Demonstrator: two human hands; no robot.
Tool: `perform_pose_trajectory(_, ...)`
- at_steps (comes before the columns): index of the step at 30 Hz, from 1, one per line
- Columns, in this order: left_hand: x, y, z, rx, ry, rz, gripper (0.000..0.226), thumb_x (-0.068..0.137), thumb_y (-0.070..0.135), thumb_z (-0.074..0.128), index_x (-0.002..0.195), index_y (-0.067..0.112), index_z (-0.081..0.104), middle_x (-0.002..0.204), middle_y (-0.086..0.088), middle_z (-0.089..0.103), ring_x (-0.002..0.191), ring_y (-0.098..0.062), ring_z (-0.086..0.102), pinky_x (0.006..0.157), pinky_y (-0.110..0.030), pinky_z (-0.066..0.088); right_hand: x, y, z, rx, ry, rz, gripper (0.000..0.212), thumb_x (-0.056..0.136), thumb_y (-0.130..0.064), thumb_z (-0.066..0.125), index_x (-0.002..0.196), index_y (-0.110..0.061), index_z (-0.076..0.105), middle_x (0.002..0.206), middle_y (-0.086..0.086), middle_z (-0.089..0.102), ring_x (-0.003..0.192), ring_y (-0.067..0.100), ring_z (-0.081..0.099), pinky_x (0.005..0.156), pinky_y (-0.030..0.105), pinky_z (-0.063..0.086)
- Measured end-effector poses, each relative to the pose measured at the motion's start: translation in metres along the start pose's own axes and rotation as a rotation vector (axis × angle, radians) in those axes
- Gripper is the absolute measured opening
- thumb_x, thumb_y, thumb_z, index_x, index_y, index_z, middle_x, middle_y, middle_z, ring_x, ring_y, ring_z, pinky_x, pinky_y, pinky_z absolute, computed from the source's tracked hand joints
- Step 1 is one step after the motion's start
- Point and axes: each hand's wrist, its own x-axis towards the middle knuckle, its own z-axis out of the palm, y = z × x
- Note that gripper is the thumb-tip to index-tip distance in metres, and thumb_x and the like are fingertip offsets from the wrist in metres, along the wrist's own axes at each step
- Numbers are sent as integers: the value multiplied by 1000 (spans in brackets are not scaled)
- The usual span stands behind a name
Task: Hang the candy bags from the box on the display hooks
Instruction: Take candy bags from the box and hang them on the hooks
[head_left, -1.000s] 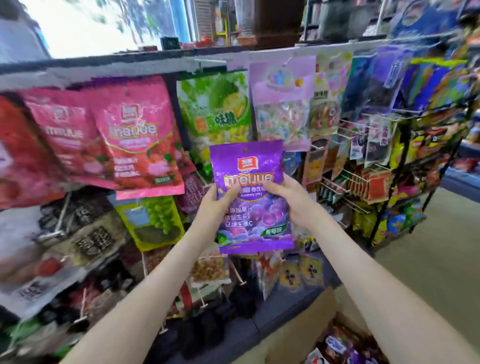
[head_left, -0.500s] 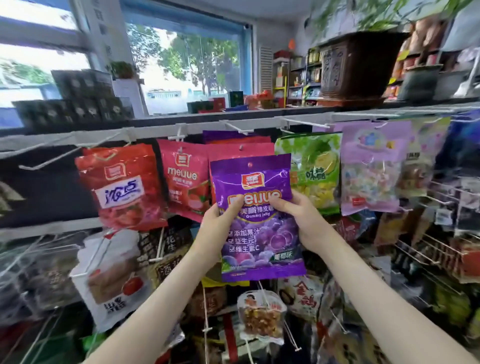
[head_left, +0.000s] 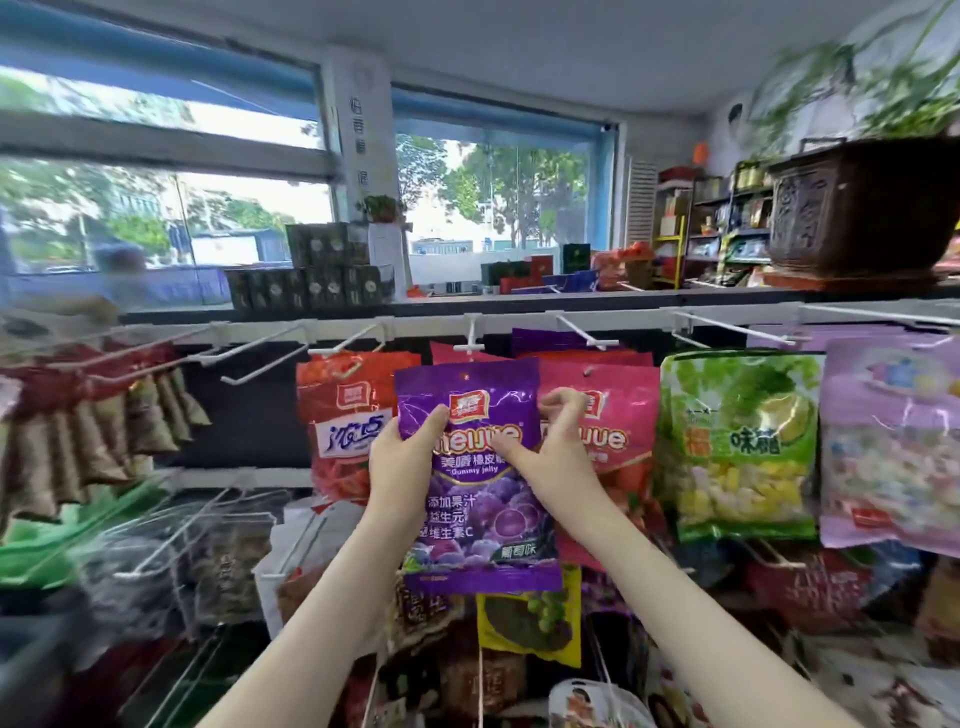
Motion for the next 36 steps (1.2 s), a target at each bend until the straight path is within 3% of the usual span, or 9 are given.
perform_pose_trajectory(6,12,1,1,68,9,39,17,86,28,69,94,13,66,90,-14,73,82,-34,71,76,-50,58,3,-2,6,-319,-75,-201,58,96,-14,51,146,-32,25,147,1,19,125,3,27,96,8,17)
perform_pose_trajectory(9,22,1,6,145,10,55,23,85,30,69,97,11,65,90,-12,73,80,-30,71,78,-52,57,8,-2,5,-398,-109,-194,56,99,-14,45,145,-42,28,153,6,11,135,18,29,104,20,25)
perform_pose_trajectory(15,41,-2,8,290,59,137,25,80,41,71,87,17,64,85,-6,72,80,-27,70,78,-54,56,14,-4,5,-414,-123,-147,55,99,-14,45,146,-37,29,146,4,18,106,5,36,85,4,20)
perform_pose_trajectory(22,48,-1,6,529,144,228,27,86,42,65,81,17,56,78,2,65,79,-22,65,74,-40,52,25,5,18,-449,-160,-57,59,99,-15,42,147,-41,20,143,8,15,98,22,52,94,30,43)
perform_pose_trajectory(26,44,-4,10,685,225,438,44,88,22,66,122,5,44,110,-7,56,105,-25,55,85,-33,45,33,6,21,-584,-131,-87,63,97,-13,44,149,-36,16,138,10,19,96,26,54,92,37,46)
perform_pose_trajectory(28,43,-14,6,894,222,668,61,85,16,68,135,2,37,134,-16,45,126,-30,42,105,-37,35,35,5,21,-754,-99,-133,68,96,-19,49,150,-32,11,138,12,19,116,27,41,98,36,39)
perform_pose_trajectory(31,44,-32,-3,1190,68,933,72,78,17,73,141,8,40,148,-19,34,138,-36,32,111,-48,25,35,5,22,-1117,-15,-235,77,92,-30,56,151,-31,6,154,14,2,137,32,14,110,45,20)
perform_pose_trajectory(33,44,-44,-10,1333,-37,951,80,75,24,76,144,14,38,154,-18,26,142,-37,24,112,-52,17,35,10,24,-1225,58,-297,86,85,-30,67,151,-26,12,157,14,-4,143,32,5,114,49,12)
perform_pose_trajectory(36,45,-55,-19,1453,-121,888,91,79,40,71,152,24,18,160,-12,5,147,-30,1,114,-53,1,33,24,24,-1266,182,-357,96,65,-29,84,145,-10,35,151,14,23,137,29,23,110,47,19)
